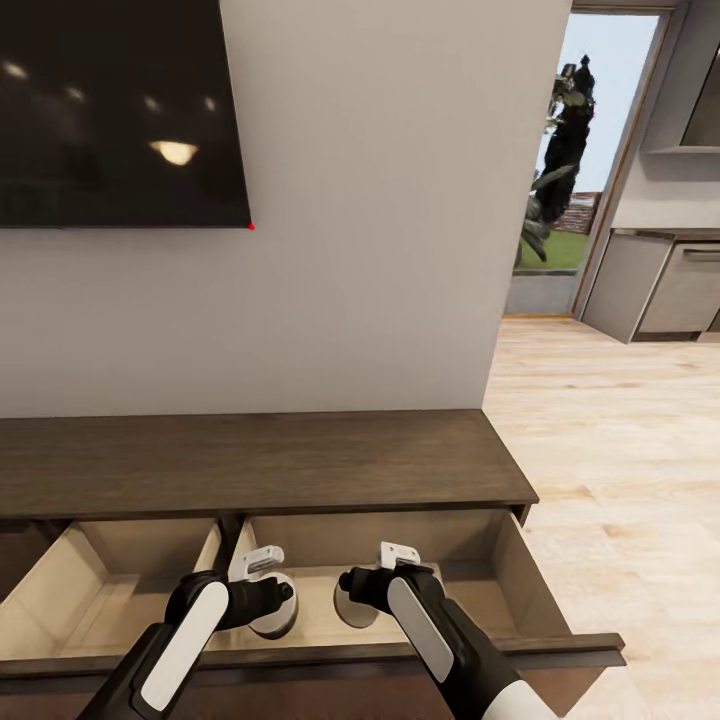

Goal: Place each of the two pumpkins and all three candles from the living room inside a cabinet in the living room (use any cabinet), then make sure every cabinet is closed, and position the cauldron so it is next to a table in the living room.

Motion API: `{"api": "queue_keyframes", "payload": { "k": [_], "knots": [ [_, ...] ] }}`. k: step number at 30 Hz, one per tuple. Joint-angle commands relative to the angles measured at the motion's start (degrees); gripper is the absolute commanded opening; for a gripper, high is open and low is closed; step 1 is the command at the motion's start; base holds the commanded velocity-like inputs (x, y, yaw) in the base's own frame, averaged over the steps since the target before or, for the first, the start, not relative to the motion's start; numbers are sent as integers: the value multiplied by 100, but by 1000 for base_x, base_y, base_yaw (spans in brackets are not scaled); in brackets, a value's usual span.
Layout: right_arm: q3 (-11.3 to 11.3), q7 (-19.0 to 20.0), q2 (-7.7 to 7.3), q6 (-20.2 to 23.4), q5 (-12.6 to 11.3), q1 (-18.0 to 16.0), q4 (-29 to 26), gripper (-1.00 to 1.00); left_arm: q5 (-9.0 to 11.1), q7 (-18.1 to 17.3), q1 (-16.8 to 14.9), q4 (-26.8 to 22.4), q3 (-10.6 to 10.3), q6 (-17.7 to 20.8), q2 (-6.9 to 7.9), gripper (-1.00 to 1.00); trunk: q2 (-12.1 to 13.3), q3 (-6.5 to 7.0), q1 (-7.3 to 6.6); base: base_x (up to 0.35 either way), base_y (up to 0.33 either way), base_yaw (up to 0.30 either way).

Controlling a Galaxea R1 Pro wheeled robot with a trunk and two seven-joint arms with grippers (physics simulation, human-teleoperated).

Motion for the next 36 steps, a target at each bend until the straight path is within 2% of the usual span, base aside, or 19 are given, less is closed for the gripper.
{"api": "queue_keyframes", "payload": {
  "k": [1, 19, 31, 36],
  "knots": [
    [8, -55, 0, 2, -58, -4, -7, -100, 55, 67, -4, -8, -14, 3, 6, -100, -3, -6, -1, 0, 0, 0],
    [8, -55, 0, -4, -49, -4, -15, -100, 47, 59, -4, -23, -14, 3, 8, -100, -3, -6, -1, 45, 4, 0],
    [8, -55, 0, -4, -49, -4, -15, -100, 55, 60, -4, -33, -14, 3, 6, -100, -19, -272, 30, 1, 0, 0],
    [8, -55, 0, -3, -43, -4, -15, -100, 55, 67, -4, -26, -16, 3, 6, -100, -21, -316, 35, 0, 0, 0]
  ]
}}
